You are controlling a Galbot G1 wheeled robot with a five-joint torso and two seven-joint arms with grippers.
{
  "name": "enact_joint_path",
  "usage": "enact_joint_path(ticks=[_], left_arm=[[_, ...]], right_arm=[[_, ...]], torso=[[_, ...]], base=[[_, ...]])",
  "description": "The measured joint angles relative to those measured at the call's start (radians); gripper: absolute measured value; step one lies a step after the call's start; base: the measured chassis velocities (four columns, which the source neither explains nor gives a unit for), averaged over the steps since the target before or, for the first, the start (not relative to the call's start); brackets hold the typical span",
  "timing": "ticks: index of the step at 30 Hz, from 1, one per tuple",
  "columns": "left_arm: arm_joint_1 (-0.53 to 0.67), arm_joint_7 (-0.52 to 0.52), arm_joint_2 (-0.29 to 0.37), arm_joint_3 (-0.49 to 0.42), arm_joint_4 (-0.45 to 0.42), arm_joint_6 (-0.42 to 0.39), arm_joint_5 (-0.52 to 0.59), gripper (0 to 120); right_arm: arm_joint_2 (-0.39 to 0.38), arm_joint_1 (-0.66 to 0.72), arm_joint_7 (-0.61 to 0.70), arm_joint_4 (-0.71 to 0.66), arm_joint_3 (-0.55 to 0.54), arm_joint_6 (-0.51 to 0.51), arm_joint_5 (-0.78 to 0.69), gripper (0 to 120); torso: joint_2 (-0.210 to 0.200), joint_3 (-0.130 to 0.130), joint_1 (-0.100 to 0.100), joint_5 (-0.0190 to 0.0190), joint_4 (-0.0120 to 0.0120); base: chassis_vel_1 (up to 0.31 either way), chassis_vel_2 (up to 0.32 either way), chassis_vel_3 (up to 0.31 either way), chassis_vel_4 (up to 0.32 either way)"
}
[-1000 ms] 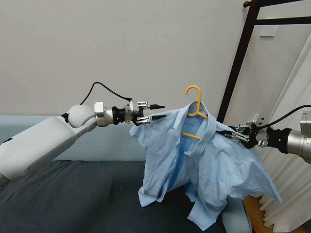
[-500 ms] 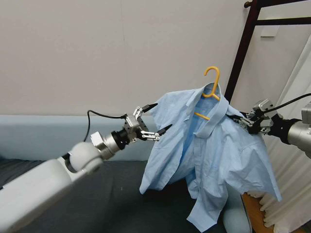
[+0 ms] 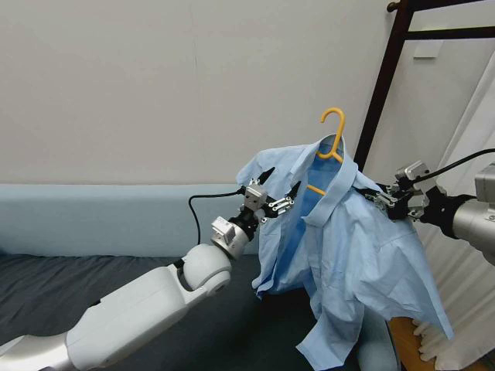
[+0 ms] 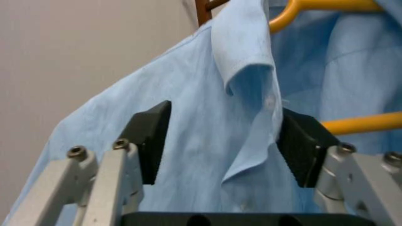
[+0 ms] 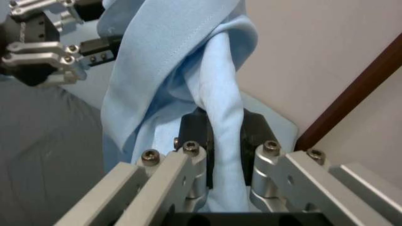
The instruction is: Pick up the clothes from the sofa and hang them on the clothes hanger.
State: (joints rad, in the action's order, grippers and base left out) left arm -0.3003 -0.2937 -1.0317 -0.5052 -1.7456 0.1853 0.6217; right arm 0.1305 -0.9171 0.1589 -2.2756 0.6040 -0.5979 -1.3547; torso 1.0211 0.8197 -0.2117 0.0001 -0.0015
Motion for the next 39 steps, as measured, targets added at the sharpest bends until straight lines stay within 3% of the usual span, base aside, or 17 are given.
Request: enact_joint_path(ticks=[16, 24, 29, 39], left_arm=[[-0.029, 0.014, 0.02, 0.005, 0.02, 0.016, -0.032, 0], [-0.024, 0.02, 0.023, 0.008, 0.042, 0.026, -0.052, 0], [-0.031, 0.034, 0.059, 0.025, 0.037, 0.04, -0.067, 0], [-0.168, 0.051, 0.119, 0.064, -0.041, 0.056, -0.128, 0]], right_arm=[[-0.012, 0.004, 0.016, 0.006, 0.009, -0.012, -0.046, 8], [-0.014, 0.004, 0.019, 0.002, 0.004, -0.012, -0.046, 8], [-0.021, 0.028, 0.031, 0.013, -0.012, -0.011, -0.053, 8], [-0.044, 0.117, 0.042, 0.074, -0.057, -0.014, -0.141, 8]], torso=[[0.0, 0.0, 0.0, -0.0003, 0.0003], [0.0, 0.0, 0.0, -0.0003, 0.0002], [0.0, 0.0, 0.0, -0.0003, 0.0002], [0.0, 0.0, 0.0, -0.0004, 0.0004]], base=[[0.0, 0.0, 0.0, 0.0], [0.0, 0.0, 0.0, 0.0], [0.0, 0.0, 0.0, 0.0], [0.0, 0.0, 0.0, 0.0]])
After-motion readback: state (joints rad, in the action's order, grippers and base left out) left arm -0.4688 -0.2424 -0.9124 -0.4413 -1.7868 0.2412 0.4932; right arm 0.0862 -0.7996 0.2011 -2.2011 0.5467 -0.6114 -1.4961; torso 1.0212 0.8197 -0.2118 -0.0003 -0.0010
